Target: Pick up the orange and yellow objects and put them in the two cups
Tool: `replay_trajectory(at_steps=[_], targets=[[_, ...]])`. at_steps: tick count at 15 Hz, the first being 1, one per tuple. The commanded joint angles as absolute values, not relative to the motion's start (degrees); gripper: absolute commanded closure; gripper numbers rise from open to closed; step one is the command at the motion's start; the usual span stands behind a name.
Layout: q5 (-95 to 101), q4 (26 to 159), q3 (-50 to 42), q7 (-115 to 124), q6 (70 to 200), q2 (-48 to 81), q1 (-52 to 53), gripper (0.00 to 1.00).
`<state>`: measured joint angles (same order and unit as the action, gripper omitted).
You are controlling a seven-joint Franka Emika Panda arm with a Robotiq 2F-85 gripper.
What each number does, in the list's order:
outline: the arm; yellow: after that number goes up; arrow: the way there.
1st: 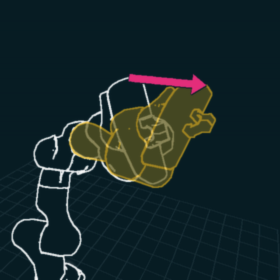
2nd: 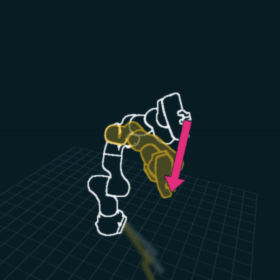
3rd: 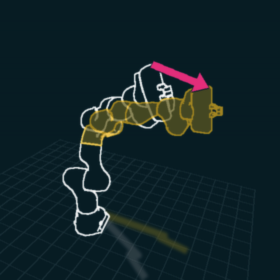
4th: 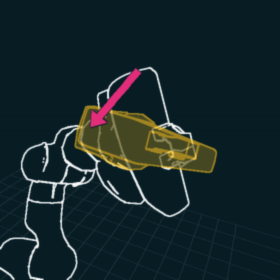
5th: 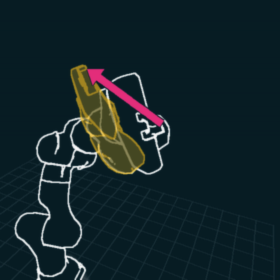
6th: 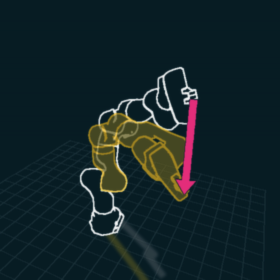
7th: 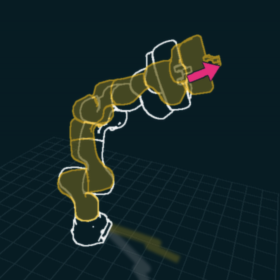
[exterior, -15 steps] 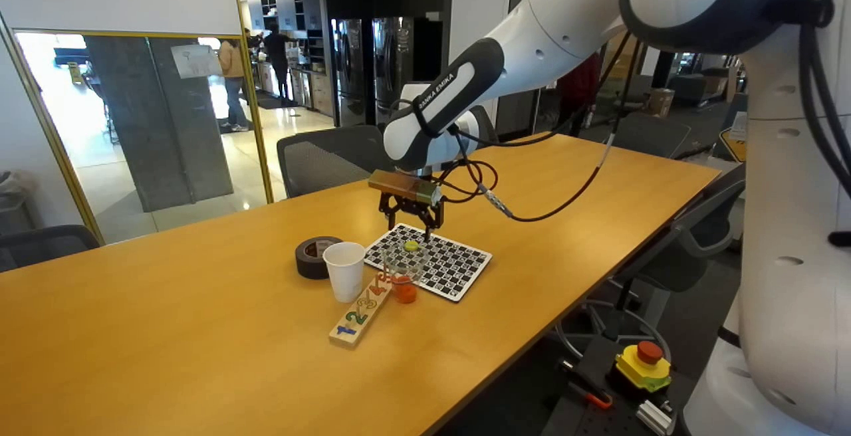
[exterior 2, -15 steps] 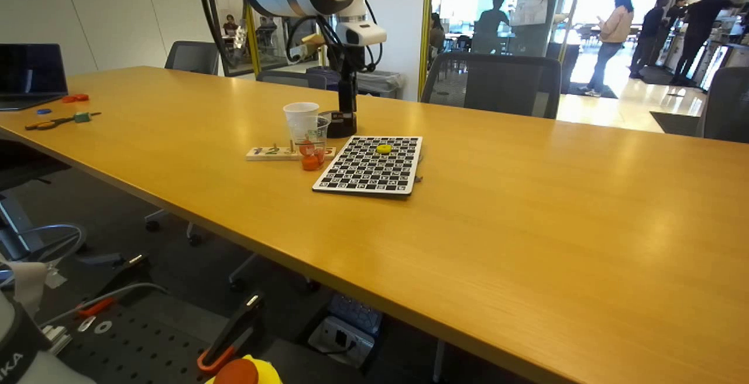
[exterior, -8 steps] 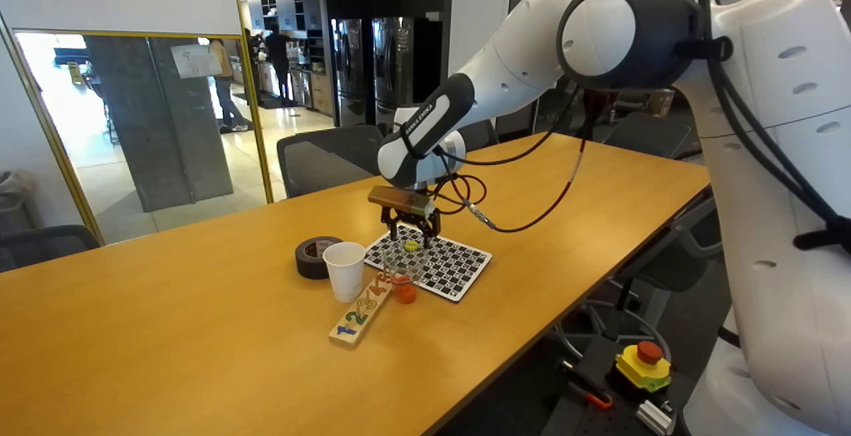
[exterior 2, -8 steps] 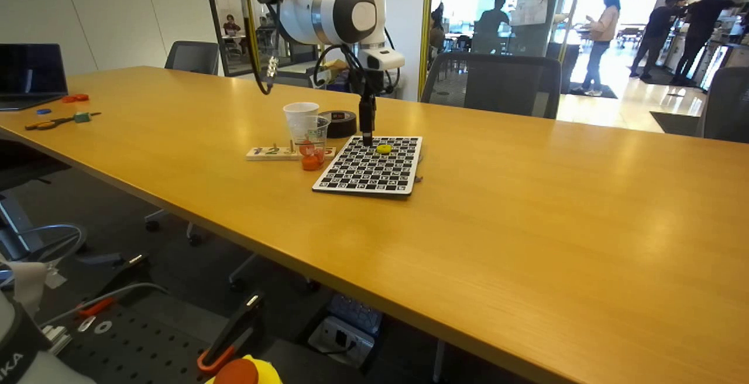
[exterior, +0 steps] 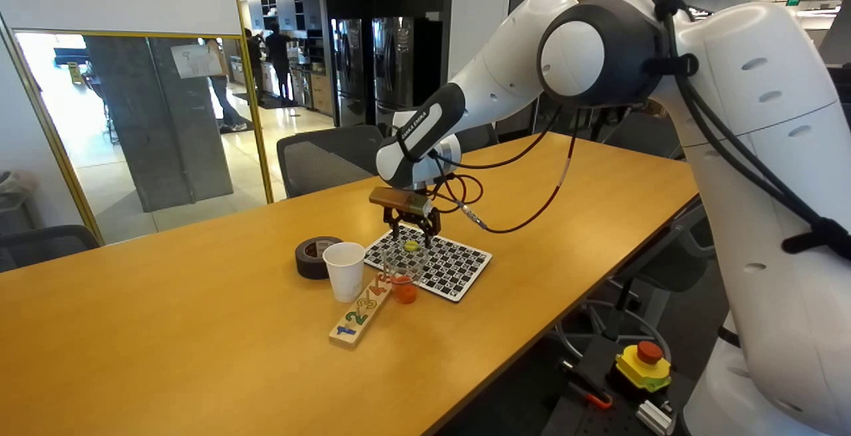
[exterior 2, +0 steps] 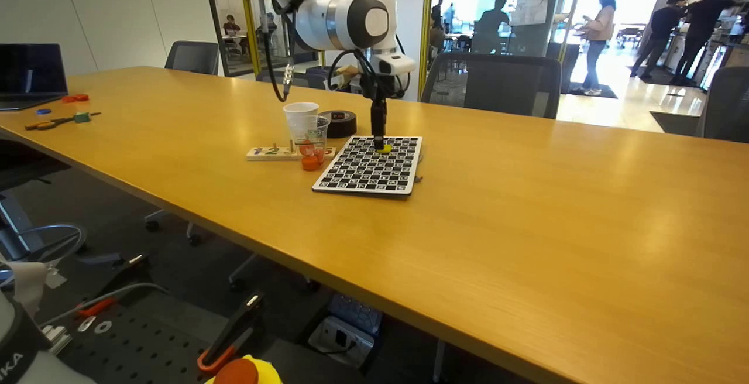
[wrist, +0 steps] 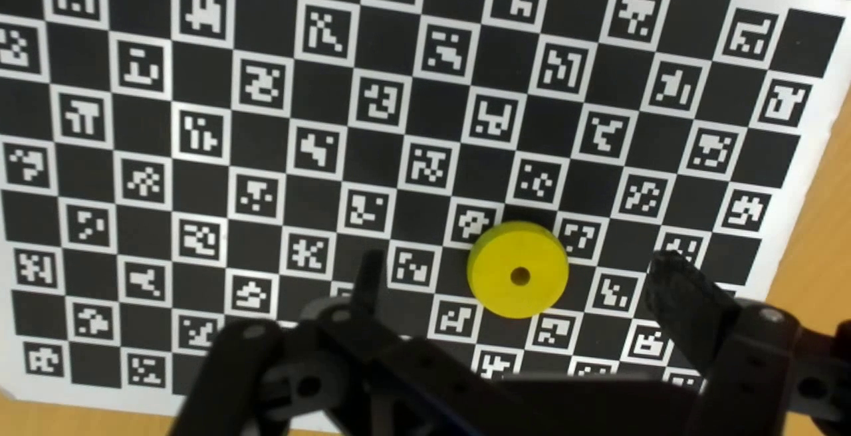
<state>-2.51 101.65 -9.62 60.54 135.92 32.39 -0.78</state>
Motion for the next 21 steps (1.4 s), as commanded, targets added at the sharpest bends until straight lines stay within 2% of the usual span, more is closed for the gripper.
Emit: replay_trajectory(at_steps=[1, 7, 8, 9, 12, 16, 17, 21], targets=[[-2.6, 97.2, -9.9, 60.0, 133.3, 35.0, -0.9, 0.00], [-2.9, 95.4, -10.0, 59.8, 132.5, 36.7, -1.2, 0.00], [-2.9, 95.2, -10.0, 59.8, 132.5, 36.9, -1.3, 0.25], [-2.9, 95.0, -10.0, 59.7, 132.5, 37.1, -1.4, 0.25], [-3.1, 94.9, -10.0, 59.6, 132.5, 37.3, -1.7, 0.51], [-3.3, 94.9, -9.8, 59.5, 132.5, 36.8, -1.8, 0.80], [-3.2, 95.2, -9.9, 59.7, 132.5, 36.5, -1.6, 0.83], [-2.5, 99.5, -10.4, 60.9, 134.8, 31.7, -0.3, 0.83]])
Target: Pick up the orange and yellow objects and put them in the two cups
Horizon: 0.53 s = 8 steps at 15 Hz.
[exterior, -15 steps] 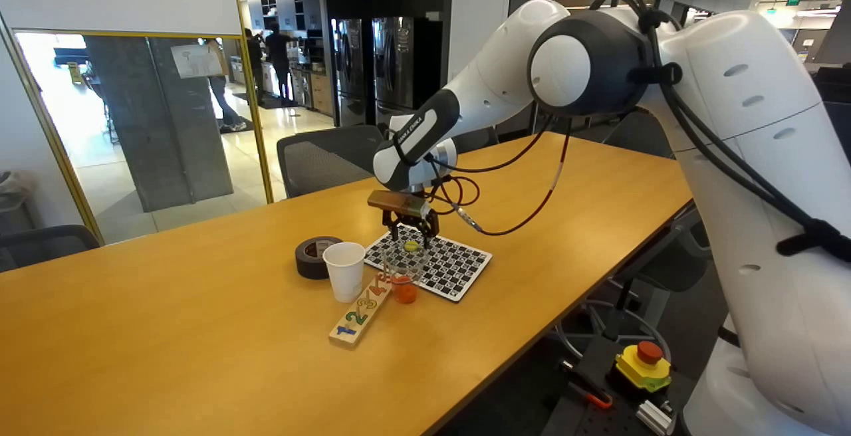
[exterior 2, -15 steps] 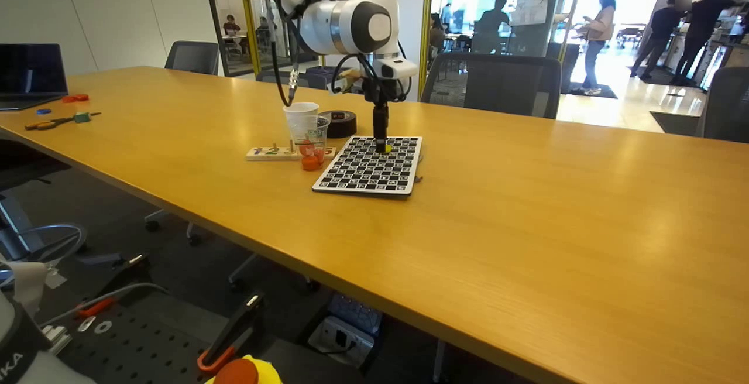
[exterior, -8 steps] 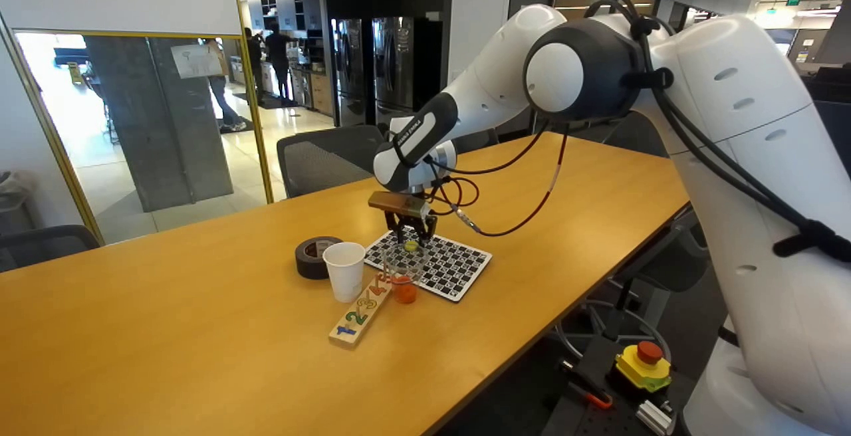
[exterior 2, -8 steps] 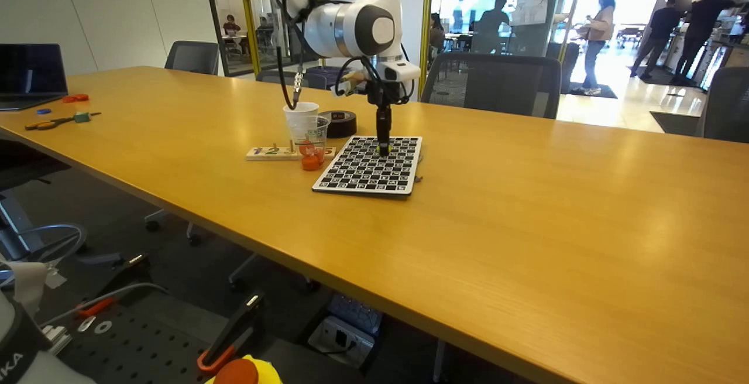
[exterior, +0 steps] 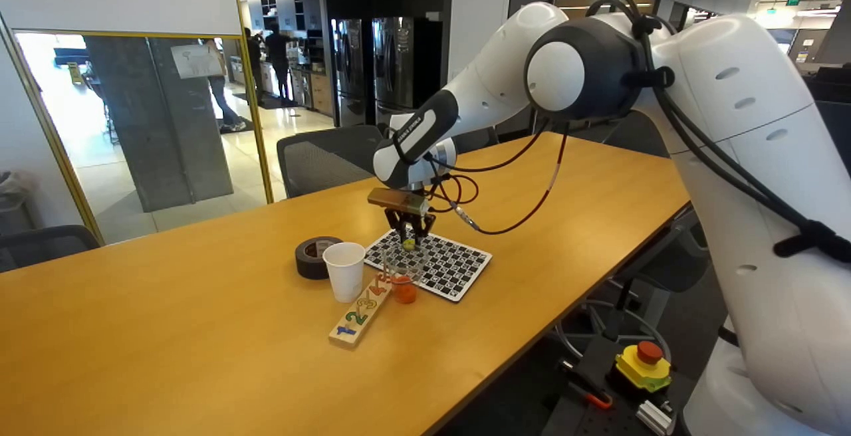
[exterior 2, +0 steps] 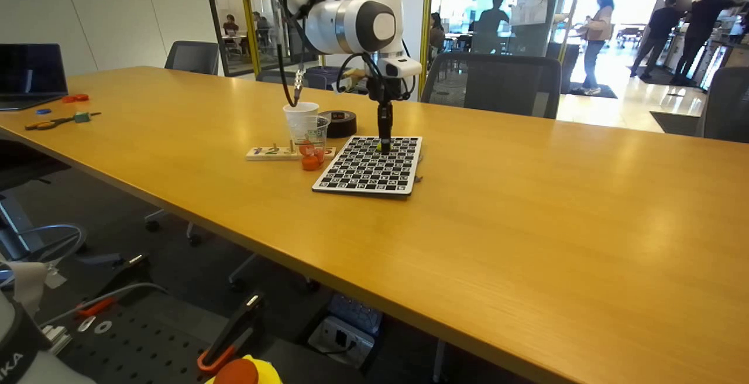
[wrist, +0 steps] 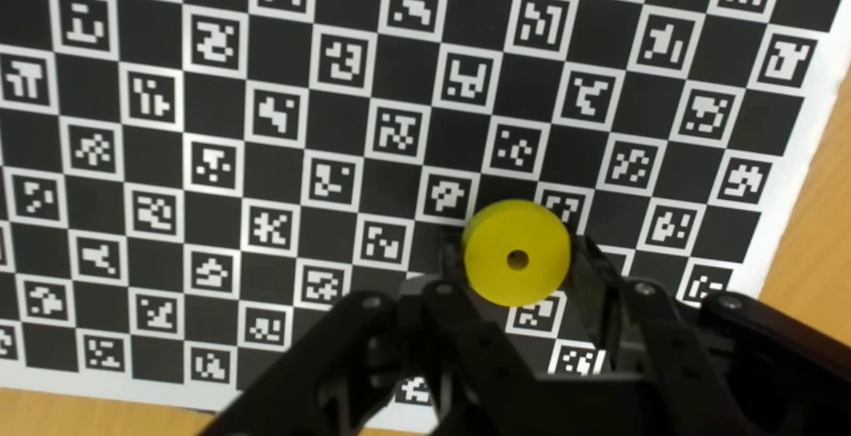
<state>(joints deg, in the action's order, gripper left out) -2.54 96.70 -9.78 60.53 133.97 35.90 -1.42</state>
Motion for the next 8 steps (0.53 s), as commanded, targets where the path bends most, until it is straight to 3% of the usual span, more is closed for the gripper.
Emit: replay_trajectory(at_steps=[1, 8], targets=[[-2.1, 100.8, -10.6, 61.6, 135.3, 30.0, 0.3, 0.83], [3.8, 107.4, -9.4, 68.1, 136.0, 18.9, 6.9, 0.83]])
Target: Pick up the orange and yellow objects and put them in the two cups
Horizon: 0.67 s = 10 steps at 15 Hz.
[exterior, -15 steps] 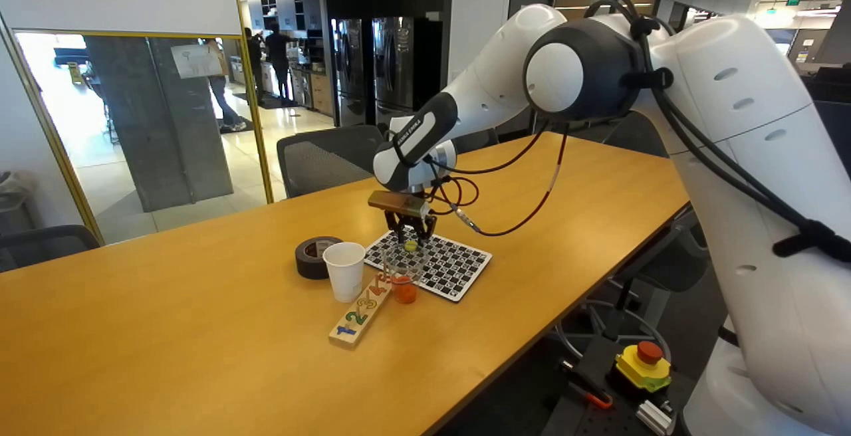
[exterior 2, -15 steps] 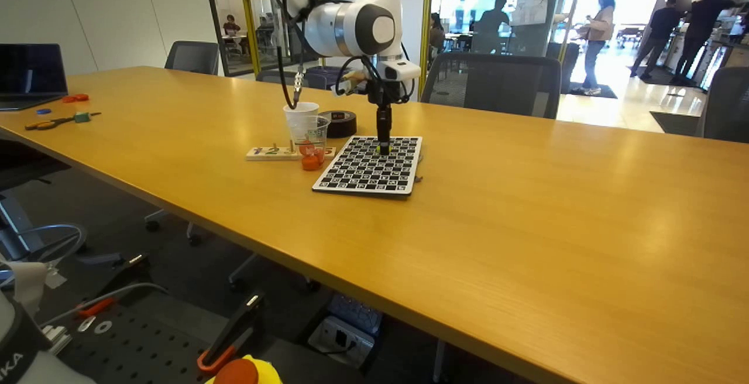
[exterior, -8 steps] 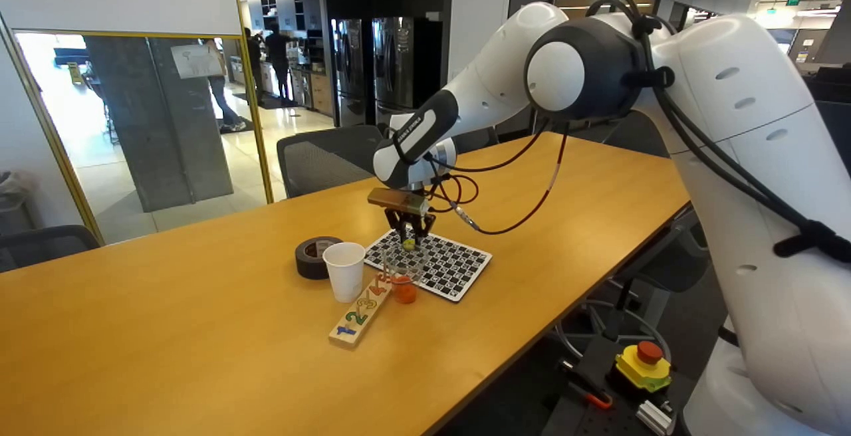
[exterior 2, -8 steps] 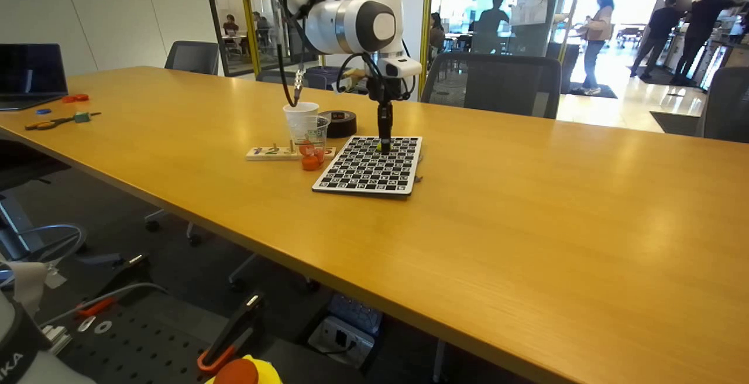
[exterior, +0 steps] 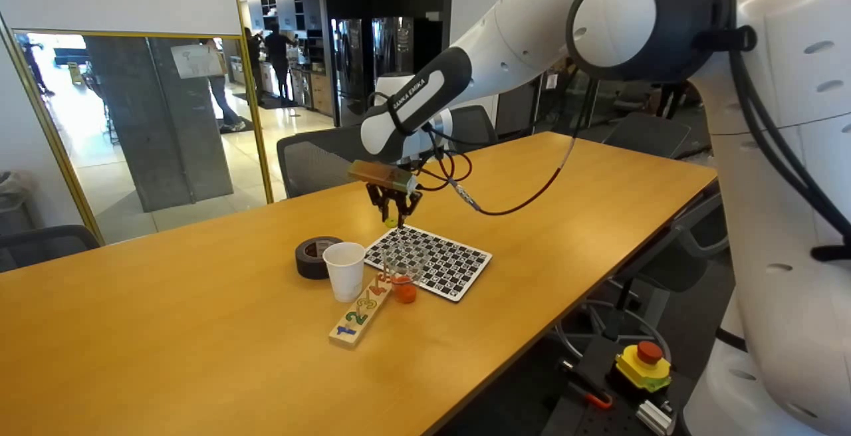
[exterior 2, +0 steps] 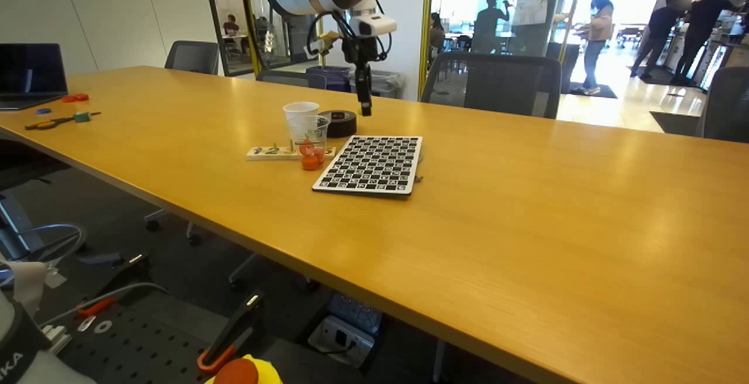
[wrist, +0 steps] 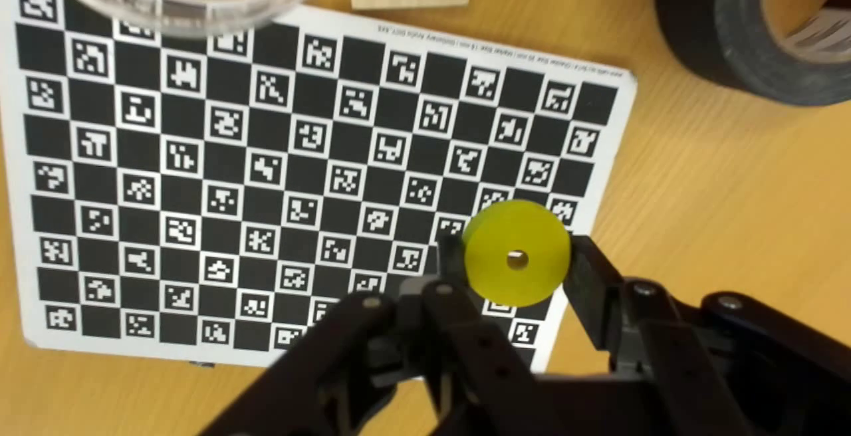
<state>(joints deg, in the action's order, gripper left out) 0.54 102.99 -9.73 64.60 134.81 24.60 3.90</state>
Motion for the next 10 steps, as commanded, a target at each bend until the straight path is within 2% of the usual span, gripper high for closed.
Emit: replay_trajectory(at_steps=[1, 10], targets=[[4.8, 107.2, -8.8, 69.3, 135.5, 18.3, 7.8, 0.83], [-0.1, 104.7, -1.6, 65.1, 134.2, 19.5, 7.4, 0.83]])
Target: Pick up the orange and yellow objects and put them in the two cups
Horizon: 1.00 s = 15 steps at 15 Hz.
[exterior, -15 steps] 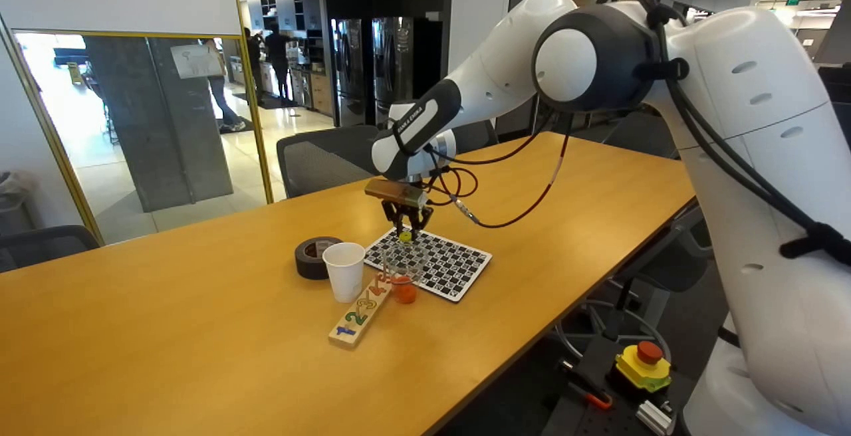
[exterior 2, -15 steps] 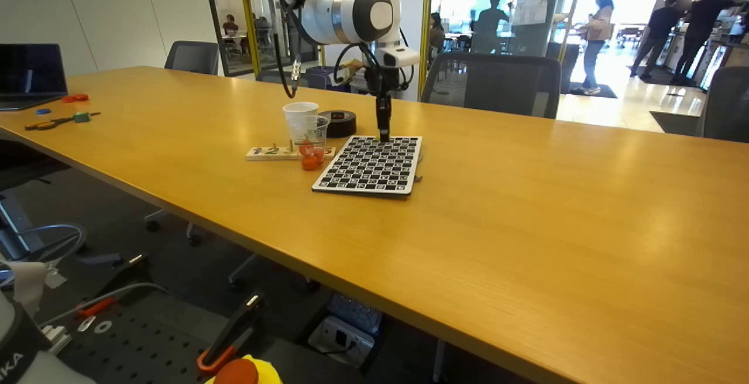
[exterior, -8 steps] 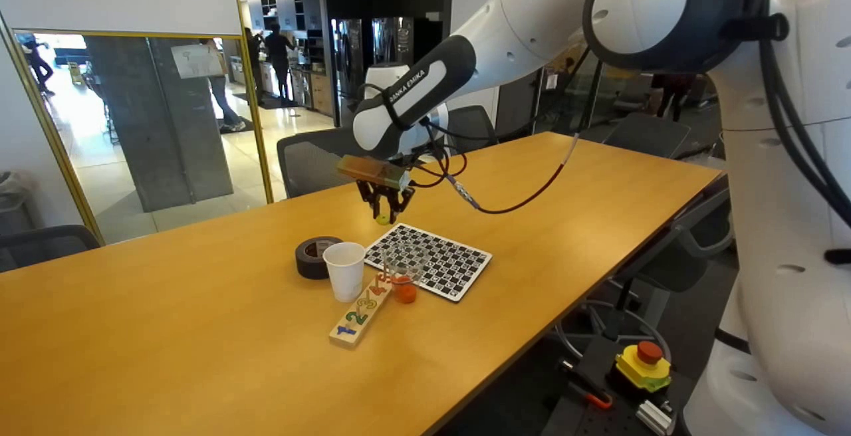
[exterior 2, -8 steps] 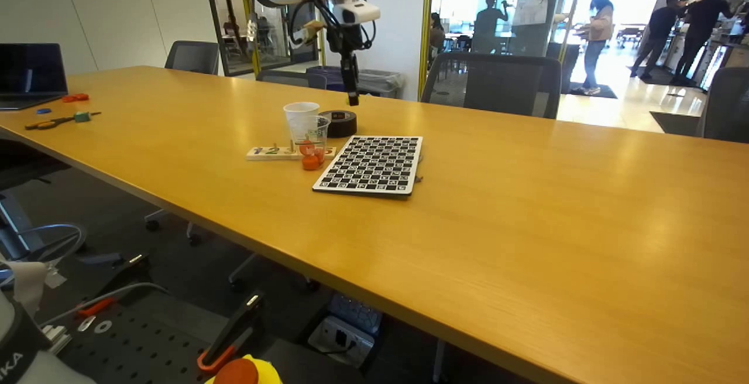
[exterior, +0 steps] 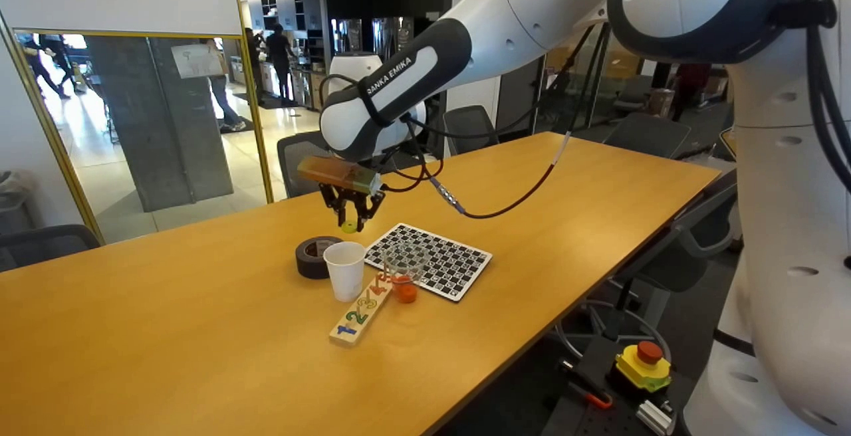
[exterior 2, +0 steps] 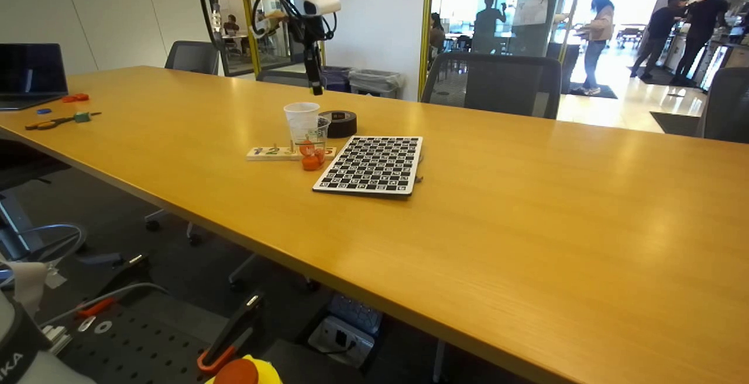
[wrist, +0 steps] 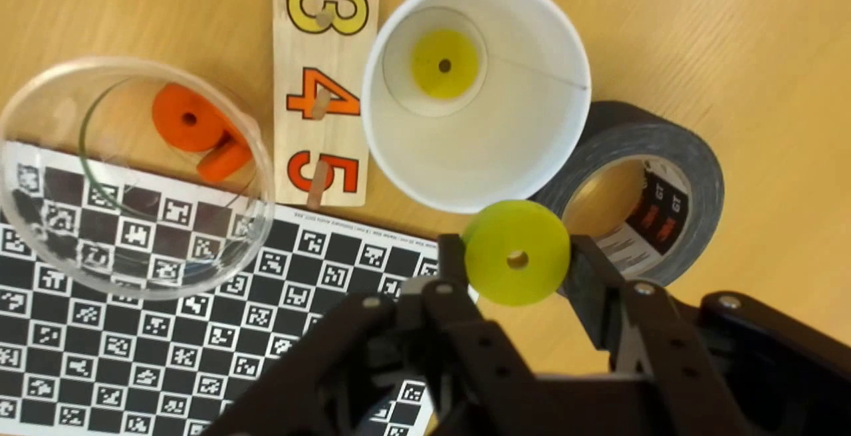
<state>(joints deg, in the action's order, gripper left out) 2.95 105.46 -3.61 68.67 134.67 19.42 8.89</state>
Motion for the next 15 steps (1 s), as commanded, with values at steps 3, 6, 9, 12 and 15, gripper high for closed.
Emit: replay_trajectory(at_steps=[3, 6, 9, 12, 15], targets=[[-4.2, 104.4, -0.1, 60.3, 132.7, 20.0, 6.5, 0.83], [-6.9, 103.9, 0.4, 56.9, 130.3, 20.5, 6.0, 0.83], [-8.1, 103.2, 0.2, 55.1, 128.3, 21.2, 5.8, 0.83], [-8.4, 102.6, 0.0, 54.4, 126.5, 21.7, 5.8, 0.32], [-7.3, 103.1, -0.3, 54.6, 125.1, 20.8, 6.3, 0.10]])
